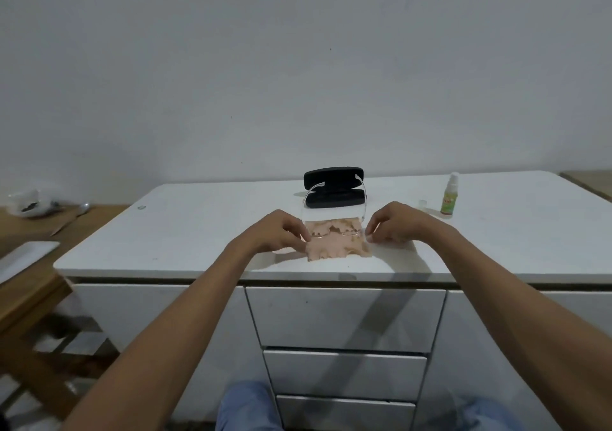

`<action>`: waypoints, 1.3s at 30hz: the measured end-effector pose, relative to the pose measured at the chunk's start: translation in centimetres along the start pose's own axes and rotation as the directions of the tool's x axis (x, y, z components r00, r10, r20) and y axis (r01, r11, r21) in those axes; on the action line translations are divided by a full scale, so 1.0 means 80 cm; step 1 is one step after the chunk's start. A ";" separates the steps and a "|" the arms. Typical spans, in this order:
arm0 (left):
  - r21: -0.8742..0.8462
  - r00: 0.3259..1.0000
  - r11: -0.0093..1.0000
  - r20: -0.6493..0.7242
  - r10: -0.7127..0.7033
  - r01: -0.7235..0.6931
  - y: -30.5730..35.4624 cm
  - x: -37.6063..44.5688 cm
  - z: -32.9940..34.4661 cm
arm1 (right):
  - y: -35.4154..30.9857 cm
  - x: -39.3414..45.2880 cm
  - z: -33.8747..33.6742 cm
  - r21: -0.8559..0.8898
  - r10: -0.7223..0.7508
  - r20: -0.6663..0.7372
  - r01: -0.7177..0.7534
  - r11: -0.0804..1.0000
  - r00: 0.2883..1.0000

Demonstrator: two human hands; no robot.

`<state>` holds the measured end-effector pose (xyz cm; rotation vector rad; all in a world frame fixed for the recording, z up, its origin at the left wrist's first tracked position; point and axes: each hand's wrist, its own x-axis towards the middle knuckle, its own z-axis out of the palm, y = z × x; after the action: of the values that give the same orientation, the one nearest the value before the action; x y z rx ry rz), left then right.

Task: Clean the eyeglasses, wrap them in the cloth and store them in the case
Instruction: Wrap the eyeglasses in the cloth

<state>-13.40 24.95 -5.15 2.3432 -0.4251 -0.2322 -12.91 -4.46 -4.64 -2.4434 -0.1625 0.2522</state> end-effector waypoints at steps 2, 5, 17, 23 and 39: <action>0.055 0.999 0.998 0.049 0.004 -0.007 0.009 -0.008 0.008 | -0.011 -0.011 0.007 -0.023 -0.057 0.073 0.059 0.998 0.996; 0.117 0.998 0.993 0.062 0.003 -0.011 0.019 -0.016 0.014 | -0.021 -0.021 0.013 -0.095 -0.074 0.142 0.088 0.992 0.987; 0.189 0.991 0.981 -0.116 0.059 -0.036 0.014 -0.018 0.027 | -0.023 -0.018 0.020 -0.236 -0.183 -0.035 0.170 0.957 0.983; -0.090 0.920 0.995 -0.393 0.003 -0.042 0.010 0.004 0.036 | -0.021 -0.004 0.026 -0.092 -0.190 -0.348 0.169 0.981 0.918; 0.110 0.748 0.986 -0.663 -0.020 0.124 0.018 0.041 0.073 | 0.001 0.036 0.064 -0.275 -0.220 -0.555 0.073 0.959 0.803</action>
<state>-12.37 19.04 -8.48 2.3941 0.0087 0.6161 -11.27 -0.88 -8.95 -2.6061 -0.1139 -0.6263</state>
